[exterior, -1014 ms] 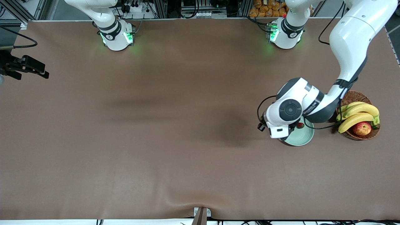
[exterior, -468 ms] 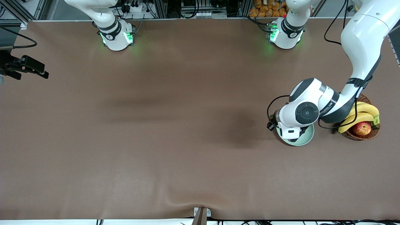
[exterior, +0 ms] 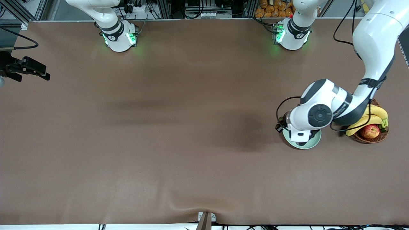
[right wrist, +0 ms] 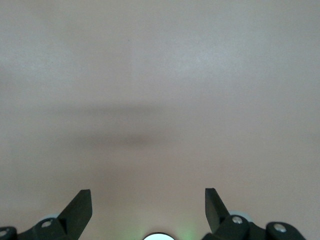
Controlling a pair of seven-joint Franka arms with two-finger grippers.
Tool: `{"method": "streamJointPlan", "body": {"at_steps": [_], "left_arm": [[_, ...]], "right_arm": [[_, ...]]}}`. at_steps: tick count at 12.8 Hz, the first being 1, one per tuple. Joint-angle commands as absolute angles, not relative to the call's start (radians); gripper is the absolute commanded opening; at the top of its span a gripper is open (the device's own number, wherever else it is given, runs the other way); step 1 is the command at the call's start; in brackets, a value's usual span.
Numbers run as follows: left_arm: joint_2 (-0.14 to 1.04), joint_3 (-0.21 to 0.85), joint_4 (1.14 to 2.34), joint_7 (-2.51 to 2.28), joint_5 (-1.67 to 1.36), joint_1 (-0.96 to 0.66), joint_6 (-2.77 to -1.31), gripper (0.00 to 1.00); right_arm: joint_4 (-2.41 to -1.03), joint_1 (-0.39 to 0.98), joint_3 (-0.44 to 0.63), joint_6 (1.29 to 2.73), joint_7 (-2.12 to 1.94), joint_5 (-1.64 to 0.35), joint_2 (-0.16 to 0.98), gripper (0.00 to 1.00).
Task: Collect all strawberries into plate
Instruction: 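Carry the strawberry with the left gripper and release it onto the plate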
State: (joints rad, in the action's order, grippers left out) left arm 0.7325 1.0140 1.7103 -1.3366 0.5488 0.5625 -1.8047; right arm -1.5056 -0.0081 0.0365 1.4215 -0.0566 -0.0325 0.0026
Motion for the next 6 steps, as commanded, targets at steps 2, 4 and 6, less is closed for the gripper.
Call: {"method": "streamJointPlan", "body": {"at_steps": [2,4,6], "left_arm": [[0.721,1.032,1.726,-1.218,0.543,0.635,-1.776,0.00],[0.726,1.031,1.743,-1.163,0.561,0.663,-1.778,0.00],[0.733,1.029,1.761,-1.134,0.609,0.689,-1.790,0.00]], "right_arm": [[-1.502,0.002,0.051,1.424,-0.054,-0.018,0.006,1.00],[-1.502,0.002,0.051,1.420,-0.055,-0.008,0.006,1.00],[-1.499,0.003,0.051,1.425,-0.054,0.003,0.006,1.00]]}}
